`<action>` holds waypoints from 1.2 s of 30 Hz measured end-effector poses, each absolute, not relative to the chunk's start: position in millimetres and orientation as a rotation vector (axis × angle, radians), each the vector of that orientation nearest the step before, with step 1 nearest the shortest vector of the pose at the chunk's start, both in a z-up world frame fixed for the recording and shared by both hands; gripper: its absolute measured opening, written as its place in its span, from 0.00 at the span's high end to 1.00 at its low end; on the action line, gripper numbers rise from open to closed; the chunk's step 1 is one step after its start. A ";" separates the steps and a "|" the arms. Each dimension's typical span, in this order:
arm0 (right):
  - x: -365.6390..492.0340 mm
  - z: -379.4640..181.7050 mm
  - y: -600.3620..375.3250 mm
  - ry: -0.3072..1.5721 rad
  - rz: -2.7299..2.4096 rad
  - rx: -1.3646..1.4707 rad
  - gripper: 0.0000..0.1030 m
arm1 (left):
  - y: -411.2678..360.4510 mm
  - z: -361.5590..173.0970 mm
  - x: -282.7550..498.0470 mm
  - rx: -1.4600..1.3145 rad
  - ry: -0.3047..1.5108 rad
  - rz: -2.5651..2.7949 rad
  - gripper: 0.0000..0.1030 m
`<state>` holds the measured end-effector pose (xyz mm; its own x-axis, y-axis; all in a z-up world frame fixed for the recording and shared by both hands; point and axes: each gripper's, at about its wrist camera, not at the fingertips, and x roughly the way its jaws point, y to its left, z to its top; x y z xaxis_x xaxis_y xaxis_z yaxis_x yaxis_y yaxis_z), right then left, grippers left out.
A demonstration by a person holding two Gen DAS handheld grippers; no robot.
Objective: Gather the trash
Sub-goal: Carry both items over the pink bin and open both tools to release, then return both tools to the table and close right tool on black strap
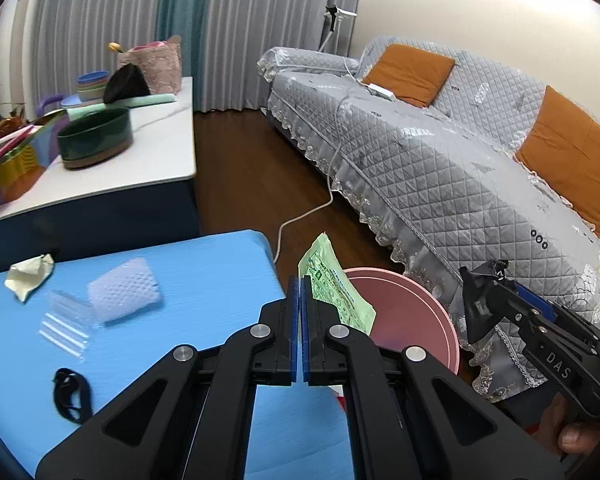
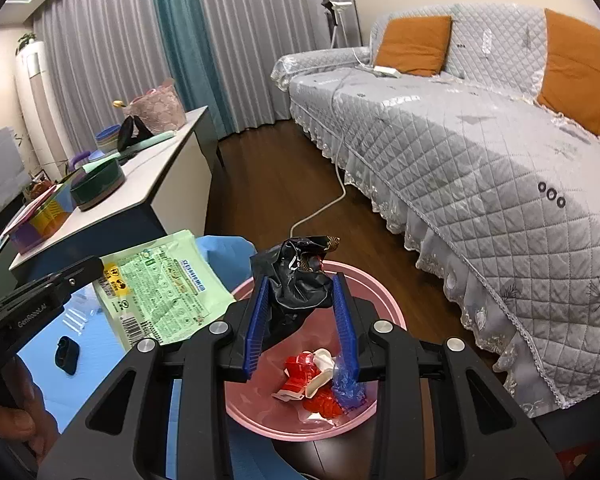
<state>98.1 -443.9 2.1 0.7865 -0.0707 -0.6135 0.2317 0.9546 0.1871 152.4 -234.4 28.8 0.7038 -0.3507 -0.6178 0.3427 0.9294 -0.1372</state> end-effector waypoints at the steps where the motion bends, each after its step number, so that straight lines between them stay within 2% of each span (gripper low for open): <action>1: 99.8 -0.2 -446.3 0.653 -0.168 0.265 0.68 | -237.8 27.1 153.9 -0.010 0.693 -0.388 0.99; 13: 108.2 -18.8 -462.1 0.703 -0.192 0.291 0.67 | -269.6 6.2 171.1 -0.001 0.738 -0.422 0.99; 15: 109.9 -20.7 -460.7 0.718 -0.195 0.285 0.61 | -273.7 3.5 172.9 0.000 0.755 -0.436 0.97; 16: 110.8 -21.9 -459.5 0.728 -0.205 0.278 0.55 | -274.2 2.7 172.8 -0.001 0.758 -0.434 0.96; 17: 110.8 -22.5 -459.6 0.729 -0.213 0.277 0.44 | -273.3 2.5 172.6 -0.004 0.760 -0.432 0.90; 18: 110.5 -22.6 -460.2 0.729 -0.219 0.280 0.42 | -271.4 3.0 172.0 -0.009 0.760 -0.430 0.79; 19: 110.3 -22.3 -461.2 0.730 -0.224 0.287 0.41 | -270.2 3.3 171.8 -0.011 0.758 -0.428 0.75; 22: 108.7 -19.6 -462.0 0.724 -0.236 0.295 0.37 | -264.0 6.7 168.9 -0.009 0.750 -0.420 0.73; 36: 99.2 6.5 -428.1 0.661 -0.191 0.254 0.37 | -213.1 39.9 144.9 -0.026 0.696 -0.366 0.73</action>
